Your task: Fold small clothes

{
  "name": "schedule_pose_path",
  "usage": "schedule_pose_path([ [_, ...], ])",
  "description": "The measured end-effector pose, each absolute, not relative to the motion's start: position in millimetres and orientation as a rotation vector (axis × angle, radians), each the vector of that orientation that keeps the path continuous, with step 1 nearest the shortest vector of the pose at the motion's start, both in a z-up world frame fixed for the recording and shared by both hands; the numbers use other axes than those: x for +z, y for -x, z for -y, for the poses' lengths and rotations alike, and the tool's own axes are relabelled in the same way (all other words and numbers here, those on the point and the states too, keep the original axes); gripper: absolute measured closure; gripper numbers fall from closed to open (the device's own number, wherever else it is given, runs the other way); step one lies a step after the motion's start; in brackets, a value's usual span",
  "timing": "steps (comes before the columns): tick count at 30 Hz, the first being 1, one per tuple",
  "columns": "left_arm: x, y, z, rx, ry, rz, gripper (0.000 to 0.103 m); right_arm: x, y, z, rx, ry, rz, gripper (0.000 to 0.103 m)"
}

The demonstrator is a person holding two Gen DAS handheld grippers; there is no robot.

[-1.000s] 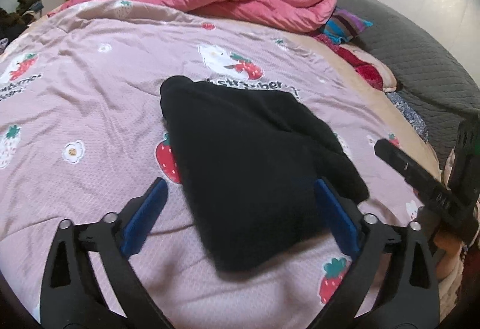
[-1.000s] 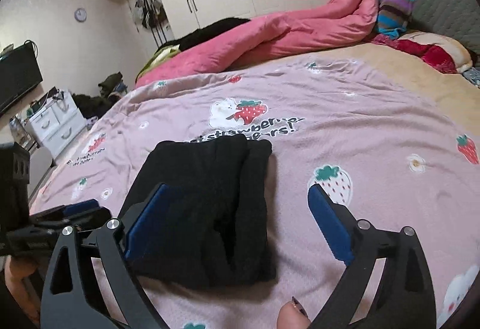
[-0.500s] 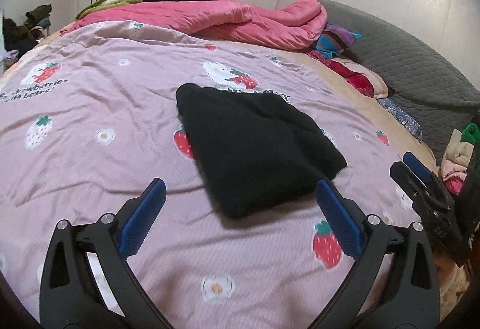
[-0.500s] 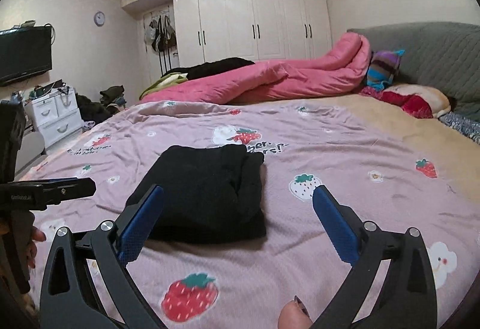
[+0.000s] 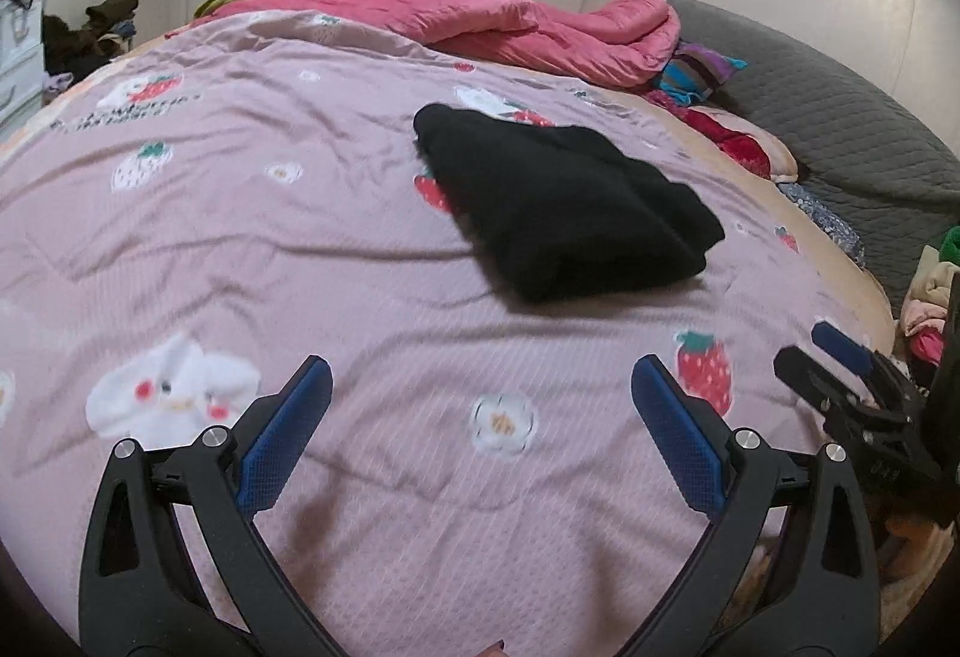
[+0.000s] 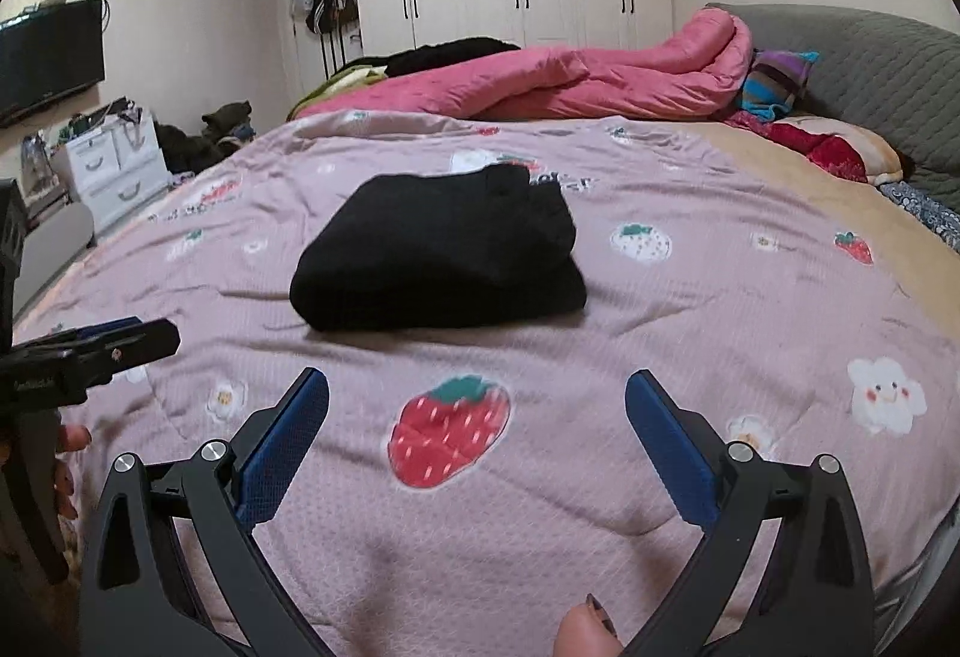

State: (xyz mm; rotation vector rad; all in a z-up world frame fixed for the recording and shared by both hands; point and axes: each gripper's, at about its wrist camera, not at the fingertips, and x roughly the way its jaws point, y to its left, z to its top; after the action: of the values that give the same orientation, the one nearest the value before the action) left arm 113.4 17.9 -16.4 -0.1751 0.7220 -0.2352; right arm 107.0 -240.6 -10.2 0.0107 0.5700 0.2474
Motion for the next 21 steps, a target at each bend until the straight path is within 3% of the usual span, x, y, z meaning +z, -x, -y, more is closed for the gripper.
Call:
schedule_pose_path([
  [21, -26, -117, -18, -0.198, 0.176, -0.771, 0.009, -23, -118, 238, 0.229, 0.02, -0.612, 0.004],
])
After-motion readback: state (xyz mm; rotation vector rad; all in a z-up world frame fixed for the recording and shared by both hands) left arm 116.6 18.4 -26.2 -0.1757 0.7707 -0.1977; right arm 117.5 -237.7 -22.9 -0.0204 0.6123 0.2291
